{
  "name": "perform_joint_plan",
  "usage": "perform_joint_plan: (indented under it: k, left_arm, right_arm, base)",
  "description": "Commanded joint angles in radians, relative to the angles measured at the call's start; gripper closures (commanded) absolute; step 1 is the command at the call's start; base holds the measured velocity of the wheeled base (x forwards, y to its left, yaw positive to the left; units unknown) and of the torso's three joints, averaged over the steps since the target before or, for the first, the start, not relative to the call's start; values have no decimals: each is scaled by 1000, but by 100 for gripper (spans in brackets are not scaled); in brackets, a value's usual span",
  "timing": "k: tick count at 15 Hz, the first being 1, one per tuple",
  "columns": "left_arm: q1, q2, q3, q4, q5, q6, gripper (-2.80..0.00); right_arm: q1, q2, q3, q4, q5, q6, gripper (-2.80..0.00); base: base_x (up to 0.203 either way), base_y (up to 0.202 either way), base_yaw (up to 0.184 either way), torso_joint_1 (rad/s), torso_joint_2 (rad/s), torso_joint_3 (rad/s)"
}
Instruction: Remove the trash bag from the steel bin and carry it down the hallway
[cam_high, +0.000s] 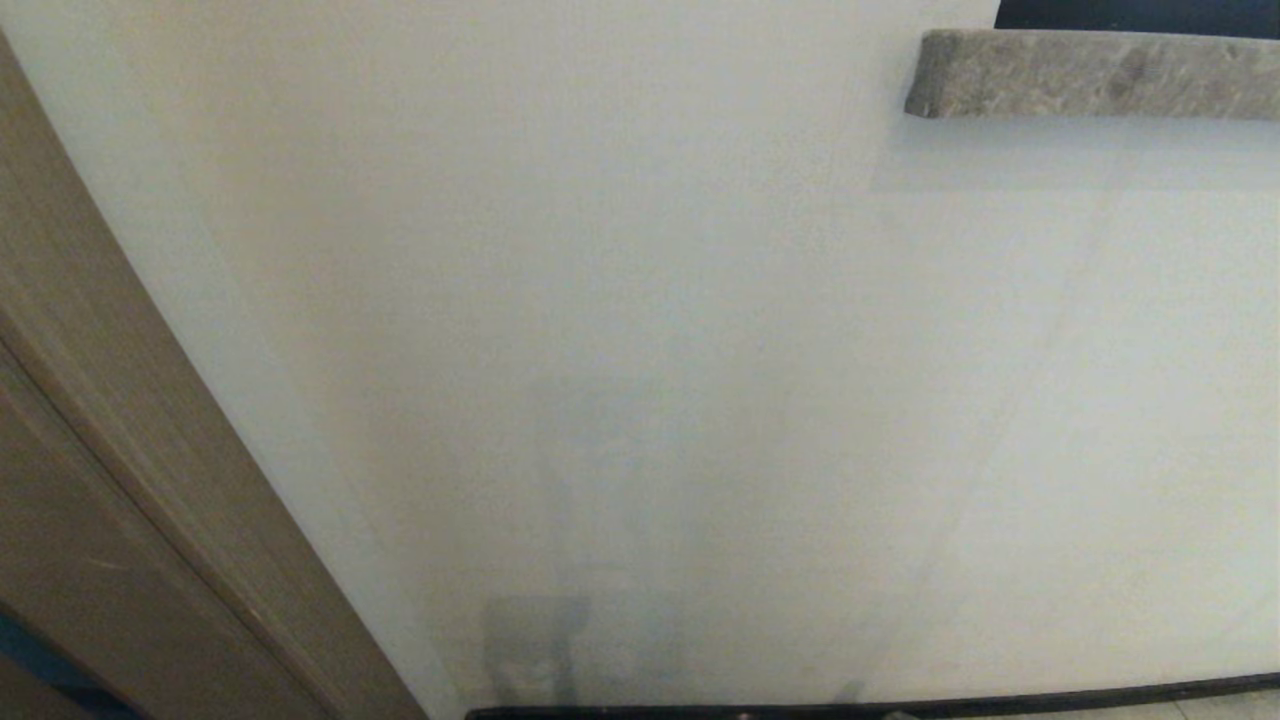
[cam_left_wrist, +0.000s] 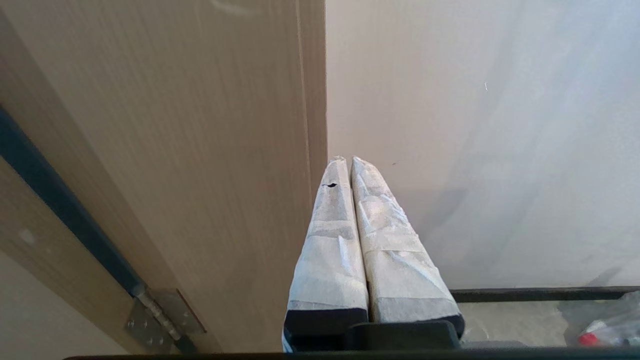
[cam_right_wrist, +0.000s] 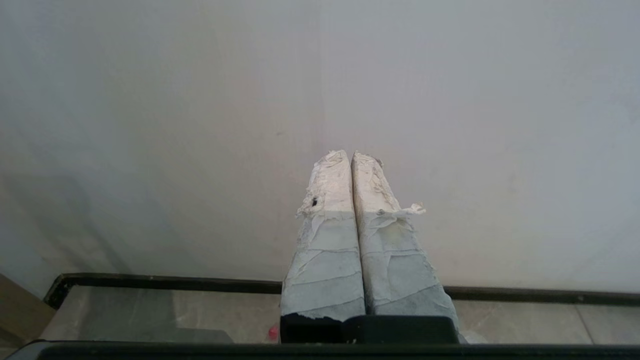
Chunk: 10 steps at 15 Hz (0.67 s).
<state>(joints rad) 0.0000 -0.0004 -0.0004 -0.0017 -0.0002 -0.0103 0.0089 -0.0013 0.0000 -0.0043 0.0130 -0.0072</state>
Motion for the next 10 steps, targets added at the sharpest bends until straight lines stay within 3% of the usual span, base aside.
perform_joint_plan:
  k: [1, 10]
  left_arm:
    - [0, 0, 0, 0, 0, 0, 0]
    - [0, 0, 0, 0, 0, 1, 0]
  right_arm:
    - [0, 1, 0, 0, 1, 0, 0]
    - [0, 1, 0, 0, 1, 0, 0]
  base:
    - [0, 0, 0, 6, -33, 1]
    - [0, 0, 0, 0, 17, 27]
